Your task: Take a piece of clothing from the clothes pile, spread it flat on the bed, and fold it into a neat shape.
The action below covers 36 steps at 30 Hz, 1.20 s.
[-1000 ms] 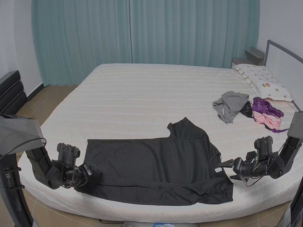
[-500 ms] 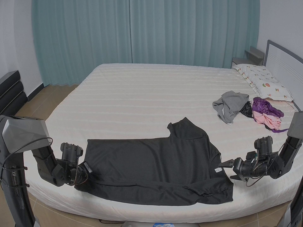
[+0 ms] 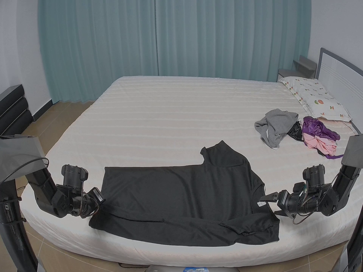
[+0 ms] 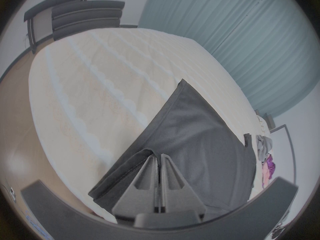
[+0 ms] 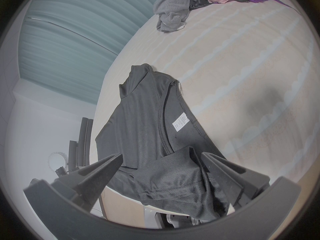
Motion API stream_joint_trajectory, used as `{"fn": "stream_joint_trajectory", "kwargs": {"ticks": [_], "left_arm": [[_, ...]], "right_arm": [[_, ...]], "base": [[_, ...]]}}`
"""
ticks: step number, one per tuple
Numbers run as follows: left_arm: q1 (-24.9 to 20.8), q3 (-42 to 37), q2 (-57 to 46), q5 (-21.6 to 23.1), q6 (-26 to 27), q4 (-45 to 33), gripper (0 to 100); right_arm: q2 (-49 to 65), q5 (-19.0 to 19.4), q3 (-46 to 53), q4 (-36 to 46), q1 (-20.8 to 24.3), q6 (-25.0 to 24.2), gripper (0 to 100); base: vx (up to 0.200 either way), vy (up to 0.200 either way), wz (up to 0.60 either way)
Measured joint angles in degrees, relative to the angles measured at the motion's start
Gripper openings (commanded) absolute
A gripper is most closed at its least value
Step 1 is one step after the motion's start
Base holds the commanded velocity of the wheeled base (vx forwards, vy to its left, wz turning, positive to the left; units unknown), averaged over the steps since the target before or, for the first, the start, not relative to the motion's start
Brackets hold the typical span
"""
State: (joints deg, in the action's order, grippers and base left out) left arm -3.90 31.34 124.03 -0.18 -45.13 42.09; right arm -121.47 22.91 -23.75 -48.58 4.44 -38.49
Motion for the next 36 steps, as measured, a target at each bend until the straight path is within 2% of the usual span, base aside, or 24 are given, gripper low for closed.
{"fn": "stream_joint_trajectory", "kwargs": {"ticks": [5,11,14,20,31,32,36], "left_arm": [[1.1,1.5,-1.6,5.5,-2.4,-4.8,0],[2.8,3.0,-2.5,8.6,-2.7,-9.4,0],[3.8,4.2,-2.7,10.5,-2.7,-13.3,0],[5.5,6.5,-2.9,11.5,-2.5,-16.4,0],[5.9,7.0,-3.0,12.6,-2.6,-17.3,0],[5.9,7.0,-3.0,12.6,-2.5,-17.3,0],[5.9,7.0,-3.1,12.6,-2.5,-17.4,0]], "right_arm": [[-0.3,0.0,0.0,-0.1,0.2,0.0,100],[-0.9,0.0,-0.2,-0.5,0.5,1.1,100],[-1.8,-0.1,-0.3,-2.0,0.8,3.2,100],[-4.2,-2.3,-0.8,-4.9,1.3,5.5,100],[-7.7,-2.5,-3.0,-4.7,2.3,7.2,100],[-7.8,-2.5,-3.1,-4.7,2.4,7.5,0],[-8.3,-2.5,-2.8,-4.5,2.6,8.7,0]], "base": [[0.0,0.0,0.0],[0.0,0.0,0.0],[0.0,0.0,0.0],[0.0,0.0,0.0],[0.0,0.0,0.0],[0.0,0.0,0.0],[0.0,0.0,0.0]]}}
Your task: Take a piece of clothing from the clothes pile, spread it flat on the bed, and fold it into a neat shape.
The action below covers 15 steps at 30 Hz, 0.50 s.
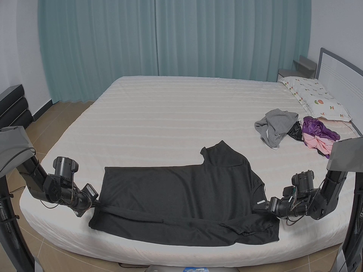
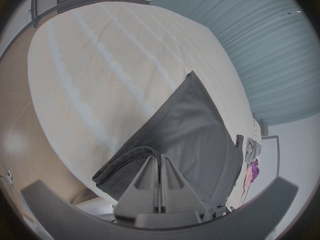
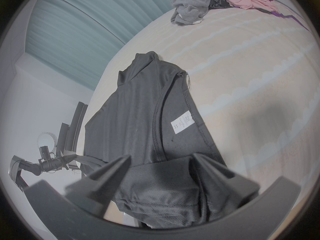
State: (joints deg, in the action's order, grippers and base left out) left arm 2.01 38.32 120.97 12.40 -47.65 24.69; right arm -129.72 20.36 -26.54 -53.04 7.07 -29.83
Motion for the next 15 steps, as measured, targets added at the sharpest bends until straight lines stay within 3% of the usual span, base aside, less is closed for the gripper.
{"fn": "stream_joint_trajectory", "kwargs": {"ticks": [15], "left_arm": [[0.2,-0.3,-1.3,0.0,-0.1,-1.6,0]], "right_arm": [[2.1,0.7,3.4,-0.4,-2.3,-0.5,0]], "base": [[0.0,0.0,0.0]]}}
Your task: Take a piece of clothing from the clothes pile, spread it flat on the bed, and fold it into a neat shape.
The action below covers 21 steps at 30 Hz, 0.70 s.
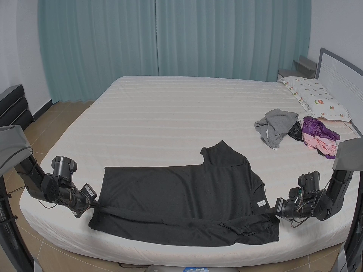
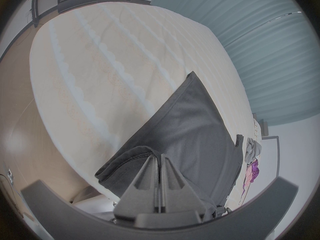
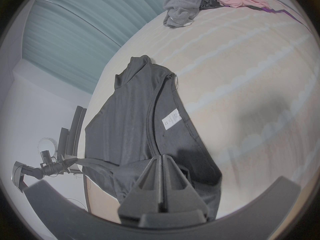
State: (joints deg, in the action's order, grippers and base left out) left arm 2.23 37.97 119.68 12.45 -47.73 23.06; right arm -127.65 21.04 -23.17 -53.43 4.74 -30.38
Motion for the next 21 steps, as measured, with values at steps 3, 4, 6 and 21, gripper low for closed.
{"fn": "stream_joint_trajectory", "kwargs": {"ticks": [3,4,6,21], "left_arm": [[0.2,0.0,-1.5,0.2,0.0,-2.6,0],[0.3,0.0,-2.0,0.2,0.0,-3.0,0],[0.4,-0.2,-2.8,0.3,0.0,-3.3,0],[1.2,-1.2,-6.7,1.6,-1.9,-3.6,0]], "right_arm": [[1.2,0.2,1.8,-0.1,-0.5,-0.1,0],[1.6,0.2,2.1,-0.1,-0.7,-0.1,0],[2.4,0.3,2.6,-0.2,-1.2,-0.2,0],[9.8,1.5,5.8,-0.3,-2.2,-4.1,0]], "base": [[0.0,0.0,0.0],[0.0,0.0,0.0],[0.0,0.0,0.0],[0.0,0.0,0.0]]}}
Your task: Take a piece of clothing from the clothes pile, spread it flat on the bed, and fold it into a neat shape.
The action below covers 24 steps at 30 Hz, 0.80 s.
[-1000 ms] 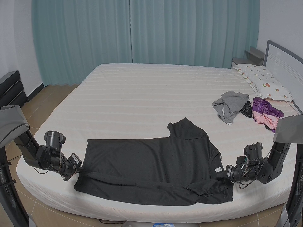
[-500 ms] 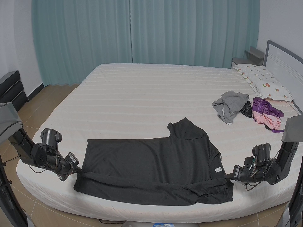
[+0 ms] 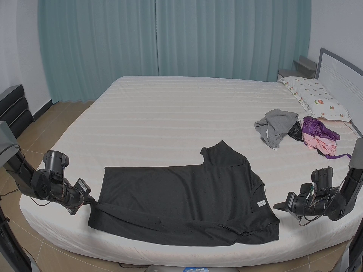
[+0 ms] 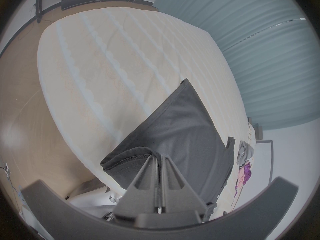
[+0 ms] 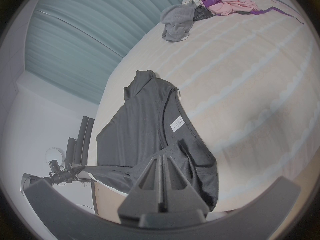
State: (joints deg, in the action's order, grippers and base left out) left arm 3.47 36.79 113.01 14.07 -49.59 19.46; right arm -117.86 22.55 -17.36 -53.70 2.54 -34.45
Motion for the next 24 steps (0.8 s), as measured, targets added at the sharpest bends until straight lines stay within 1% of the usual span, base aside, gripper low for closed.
{"fn": "stream_joint_trajectory", "kwargs": {"ticks": [4,10,11,19,24], "left_arm": [[0.9,-0.7,-1.0,1.6,-0.7,0.0,0],[1.7,-1.5,-1.5,2.0,-0.7,0.1,0],[1.7,-1.5,-1.6,2.1,-0.7,0.1,0],[1.2,-1.7,-1.6,3.4,-0.7,0.2,0],[1.1,-1.6,-1.2,3.6,-0.6,0.5,0]], "right_arm": [[2.4,0.0,0.7,0.1,0.0,-0.6,0],[2.5,-0.3,1.0,0.2,0.5,-0.2,0],[2.1,-0.4,0.7,0.1,0.6,-0.1,100],[-4.5,-0.5,-4.8,0.4,1.7,1.2,100],[-8.2,-0.5,-10.5,2.9,3.5,1.7,100]], "base": [[0.0,0.0,0.0],[0.0,0.0,0.0],[0.0,0.0,0.0],[0.0,0.0,0.0],[0.0,0.0,0.0]]}}
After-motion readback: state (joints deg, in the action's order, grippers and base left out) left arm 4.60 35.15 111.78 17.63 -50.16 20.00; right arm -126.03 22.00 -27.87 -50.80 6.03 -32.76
